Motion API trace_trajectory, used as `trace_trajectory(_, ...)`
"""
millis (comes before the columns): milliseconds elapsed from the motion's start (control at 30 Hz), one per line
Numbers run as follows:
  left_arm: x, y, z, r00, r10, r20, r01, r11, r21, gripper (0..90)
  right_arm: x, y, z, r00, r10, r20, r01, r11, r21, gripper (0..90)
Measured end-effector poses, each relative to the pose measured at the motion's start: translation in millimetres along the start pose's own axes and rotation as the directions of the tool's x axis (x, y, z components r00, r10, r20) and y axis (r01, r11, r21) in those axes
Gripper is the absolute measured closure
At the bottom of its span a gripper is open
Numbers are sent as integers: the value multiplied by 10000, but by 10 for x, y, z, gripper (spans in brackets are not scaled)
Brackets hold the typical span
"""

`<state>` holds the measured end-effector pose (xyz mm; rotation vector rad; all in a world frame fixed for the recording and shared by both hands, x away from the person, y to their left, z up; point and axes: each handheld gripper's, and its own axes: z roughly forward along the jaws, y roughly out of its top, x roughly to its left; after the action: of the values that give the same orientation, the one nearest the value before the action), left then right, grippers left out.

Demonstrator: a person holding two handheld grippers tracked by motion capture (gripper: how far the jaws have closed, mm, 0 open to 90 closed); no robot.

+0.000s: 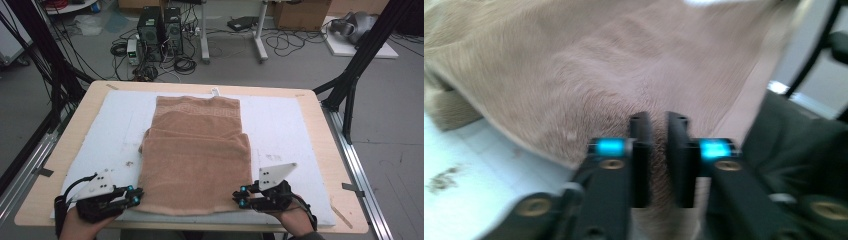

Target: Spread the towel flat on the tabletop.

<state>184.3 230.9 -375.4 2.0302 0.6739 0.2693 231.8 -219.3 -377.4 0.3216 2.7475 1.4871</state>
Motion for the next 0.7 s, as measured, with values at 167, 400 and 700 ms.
trace_trajectory(167, 160, -47, 131, 9987, 17, -500, -19, 10000, -25, 572, -197, -61, -7, 9918, 83, 1276, -146, 9987, 484, 638)
trace_trajectory(400, 519, -267, 636, 9967, -440, -680, 482, 9969, 615, 555, -545, -251, 346, 9872, 235, 1577, -486, 9864, 1570, 595)
trace_trajectory(700, 462, -373, 772, 9920, -192, -1251, 284, 9970, 722, 841, -557, -356, 508, 9905, -40, 1376, -242, 9789, 2028, 851)
